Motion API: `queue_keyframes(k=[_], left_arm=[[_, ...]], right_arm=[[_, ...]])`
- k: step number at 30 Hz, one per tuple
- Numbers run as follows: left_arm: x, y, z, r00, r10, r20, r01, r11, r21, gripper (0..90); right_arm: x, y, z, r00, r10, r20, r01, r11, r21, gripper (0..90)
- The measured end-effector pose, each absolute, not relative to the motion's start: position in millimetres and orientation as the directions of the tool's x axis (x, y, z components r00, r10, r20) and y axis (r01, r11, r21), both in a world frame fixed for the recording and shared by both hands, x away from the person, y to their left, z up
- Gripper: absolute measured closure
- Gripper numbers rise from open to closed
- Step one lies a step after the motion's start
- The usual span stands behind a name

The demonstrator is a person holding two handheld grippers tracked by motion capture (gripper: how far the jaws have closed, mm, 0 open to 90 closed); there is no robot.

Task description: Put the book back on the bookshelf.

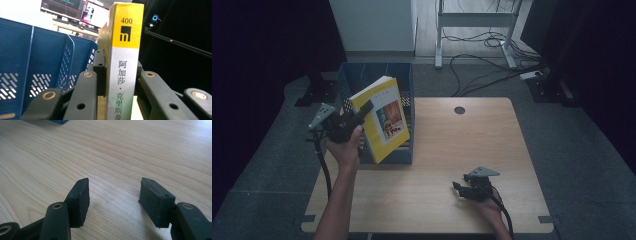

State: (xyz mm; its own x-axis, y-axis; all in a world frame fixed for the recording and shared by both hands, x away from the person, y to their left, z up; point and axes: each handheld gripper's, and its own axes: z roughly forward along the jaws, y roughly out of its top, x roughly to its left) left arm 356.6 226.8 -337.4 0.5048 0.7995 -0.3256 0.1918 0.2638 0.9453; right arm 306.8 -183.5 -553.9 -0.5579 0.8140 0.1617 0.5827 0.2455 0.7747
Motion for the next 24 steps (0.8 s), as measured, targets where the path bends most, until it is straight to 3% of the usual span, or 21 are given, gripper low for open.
queue_keyframes(k=[24], left_arm=[[380, 217, -343, 0.455, 0.835, -0.308, 0.201, 0.24, 0.95, 75.6]], right_arm=[[307, -184, -554, -0.555, 0.815, 0.168, 0.586, 0.24, 0.774, 40.2]])
